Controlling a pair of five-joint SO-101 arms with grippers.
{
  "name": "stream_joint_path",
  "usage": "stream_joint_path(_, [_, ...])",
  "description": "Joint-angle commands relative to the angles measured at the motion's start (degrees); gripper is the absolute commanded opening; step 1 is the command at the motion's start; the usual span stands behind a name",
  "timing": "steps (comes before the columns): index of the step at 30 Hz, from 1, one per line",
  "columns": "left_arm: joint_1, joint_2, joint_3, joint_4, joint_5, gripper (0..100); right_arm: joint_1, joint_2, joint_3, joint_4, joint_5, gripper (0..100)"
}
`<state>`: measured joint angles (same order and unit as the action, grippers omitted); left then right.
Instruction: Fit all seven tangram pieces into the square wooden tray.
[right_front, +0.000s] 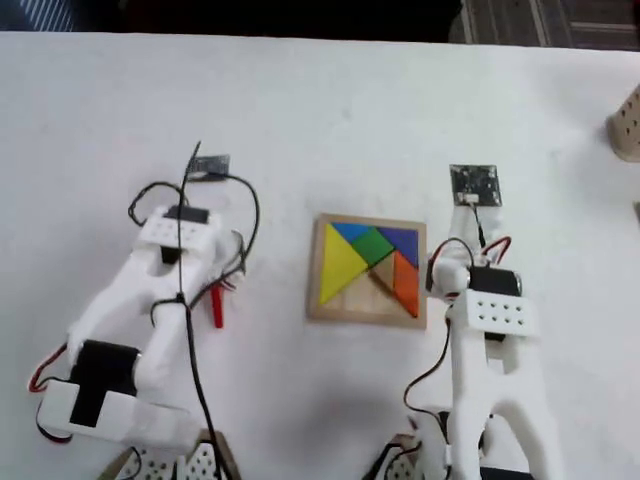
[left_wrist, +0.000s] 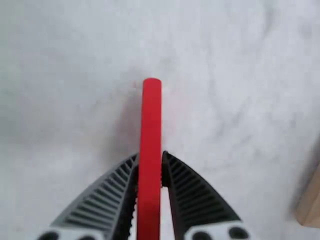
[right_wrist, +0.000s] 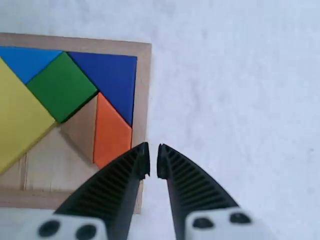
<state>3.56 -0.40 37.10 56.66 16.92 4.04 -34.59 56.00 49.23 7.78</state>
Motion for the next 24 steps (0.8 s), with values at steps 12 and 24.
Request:
stream_joint_path(12, [6.4,-2.6,-10.9,9.7,19.4,2,4.7,5.8,-3.0,-2.5,-1.0,3.9])
stream_joint_path(24, [7.1,-2.3,-21.6,14.4,27.2,2,9.2,18.9,-12.4,-2.4,-6.9,3.5])
